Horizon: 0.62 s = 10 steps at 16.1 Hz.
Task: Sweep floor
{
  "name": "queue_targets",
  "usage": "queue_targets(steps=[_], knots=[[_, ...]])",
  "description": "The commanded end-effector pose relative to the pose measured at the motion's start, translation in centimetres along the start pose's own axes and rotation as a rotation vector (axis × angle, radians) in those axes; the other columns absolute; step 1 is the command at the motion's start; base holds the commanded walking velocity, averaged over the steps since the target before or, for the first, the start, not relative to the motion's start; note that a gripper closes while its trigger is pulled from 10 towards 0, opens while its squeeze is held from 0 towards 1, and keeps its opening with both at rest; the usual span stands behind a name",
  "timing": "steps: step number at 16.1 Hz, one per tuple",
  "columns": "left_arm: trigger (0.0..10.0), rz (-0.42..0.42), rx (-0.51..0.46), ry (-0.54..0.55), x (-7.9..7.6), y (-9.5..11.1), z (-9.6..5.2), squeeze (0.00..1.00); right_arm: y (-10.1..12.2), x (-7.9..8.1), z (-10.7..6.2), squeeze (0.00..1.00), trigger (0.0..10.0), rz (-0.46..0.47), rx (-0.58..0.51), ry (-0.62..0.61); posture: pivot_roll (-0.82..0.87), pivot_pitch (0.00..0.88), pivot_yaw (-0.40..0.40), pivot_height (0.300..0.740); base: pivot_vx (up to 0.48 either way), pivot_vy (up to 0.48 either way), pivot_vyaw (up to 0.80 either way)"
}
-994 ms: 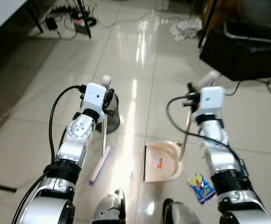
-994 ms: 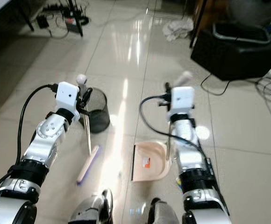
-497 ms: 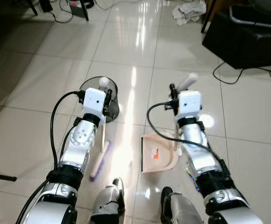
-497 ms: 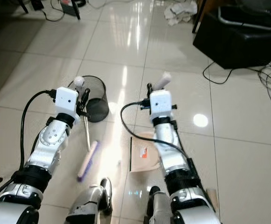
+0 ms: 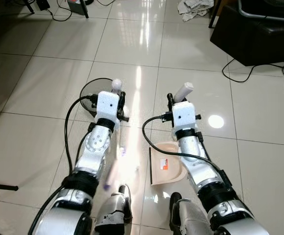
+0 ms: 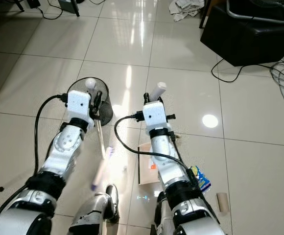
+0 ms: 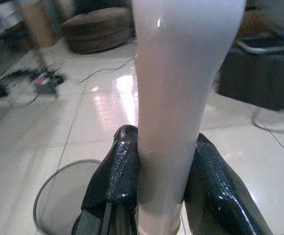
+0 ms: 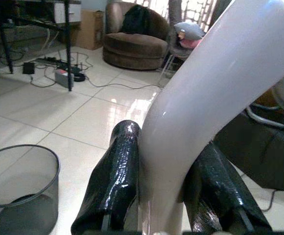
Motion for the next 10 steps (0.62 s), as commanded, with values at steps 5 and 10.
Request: queue_targets(steps=[5, 10], knots=[[10.0, -0.302, -0.016, 0.264, 2.0, 0.4, 0.8, 0.00, -0.5, 1.1, -0.9, 0.00, 10.0, 0.029, 0.020, 0.009, 0.07, 0.318, 0.073, 0.740, 0.000, 0.000, 0.00], [10.0, -0.410, -0.062, 0.161, 0.9, 2.0, 2.1, 0.00, -0.6, 0.8, -0.5, 0.00, 10.0, 0.067, 0.027, -0.006, 0.07, 0.287, 0.078, 0.740, 0.000, 0.000, 0.00]])
Point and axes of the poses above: a point about 5 cm out from each wrist's last joint towards the gripper, its own z axis pointing out of the wrist towards the gripper, its own y axis along the axis of the wrist's last joint, x = y × z, the point moved 2 cm from there along z, pointing out of the wrist towards the gripper, and after that the axes turned 8 degrees about -z, right-handed, at the moved point
